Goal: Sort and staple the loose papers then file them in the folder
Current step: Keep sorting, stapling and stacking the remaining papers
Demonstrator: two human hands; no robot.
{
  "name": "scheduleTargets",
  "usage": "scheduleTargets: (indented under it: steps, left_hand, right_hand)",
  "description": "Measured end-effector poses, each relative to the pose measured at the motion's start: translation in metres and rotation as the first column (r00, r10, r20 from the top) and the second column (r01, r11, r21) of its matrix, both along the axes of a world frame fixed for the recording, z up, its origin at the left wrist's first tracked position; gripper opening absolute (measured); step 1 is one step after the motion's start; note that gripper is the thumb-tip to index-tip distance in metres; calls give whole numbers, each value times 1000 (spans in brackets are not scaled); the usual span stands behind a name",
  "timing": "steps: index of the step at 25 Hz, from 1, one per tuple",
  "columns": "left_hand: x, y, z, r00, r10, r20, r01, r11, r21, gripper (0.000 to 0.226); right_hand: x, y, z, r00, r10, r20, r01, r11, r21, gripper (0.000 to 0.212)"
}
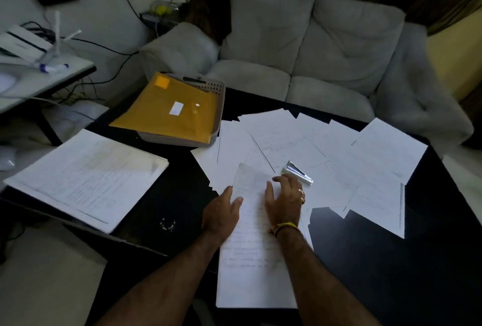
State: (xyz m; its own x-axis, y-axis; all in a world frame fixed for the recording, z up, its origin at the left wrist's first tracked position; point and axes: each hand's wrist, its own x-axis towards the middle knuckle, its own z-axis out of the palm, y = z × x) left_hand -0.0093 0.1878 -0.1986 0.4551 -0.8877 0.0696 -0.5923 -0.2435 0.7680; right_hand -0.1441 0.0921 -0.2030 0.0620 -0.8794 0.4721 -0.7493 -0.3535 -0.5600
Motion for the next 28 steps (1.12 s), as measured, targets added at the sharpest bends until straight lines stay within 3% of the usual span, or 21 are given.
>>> scheduleTargets:
  steps: [3, 6, 9, 11, 15, 17, 19, 21, 24, 28]
  left_hand:
    - [4, 8, 11, 944, 67, -322, -119, 982, -146, 21]
    - [15, 14, 29, 801, 165, -575, -337, 919, -206, 23]
    - [43, 23, 44, 668, 256, -698, -524, 829, -198, 19]
    - [63, 32, 54, 613, 343, -712, -632, 754, -181, 22]
    - [100, 54, 59, 482, 554, -679, -816, 566, -118, 19]
    - [125, 68, 51, 370, 633, -680, -896, 437, -80, 21]
    - [151, 81, 50, 270, 673, -689, -947, 313, -65, 24]
    - [182, 93, 52, 227, 683, -694, -968, 234, -86, 32]
    - [225, 103, 55, 224, 705, -673, -974, 177, -139, 45]
    - [269, 113, 47, 244, 817, -522, -969, 186, -160, 58]
  right_hand:
    - [-10, 17, 4, 989, -23, 144, 24, 1000, -8, 39]
    - [-21, 28, 20, 969, -6, 248, -8, 998, 54, 48]
    - [-22, 30, 55, 949, 12, 315, -113, 946, 304, 28]
    - [-19, 33, 69, 965, 117, 233, -208, 885, 417, 8]
    - [20, 55, 95, 934, 299, 196, -357, 812, 462, 12]
    - [61, 59, 102, 899, 418, 129, -427, 778, 461, 19]
    - [101, 55, 105, 846, 531, 39, -487, 742, 461, 28]
    - [146, 51, 99, 816, 578, -3, -523, 741, 420, 30]
    - [206, 53, 87, 814, 580, 24, -553, 763, 335, 32]
    - [265, 59, 69, 820, 566, 83, -562, 767, 309, 35]
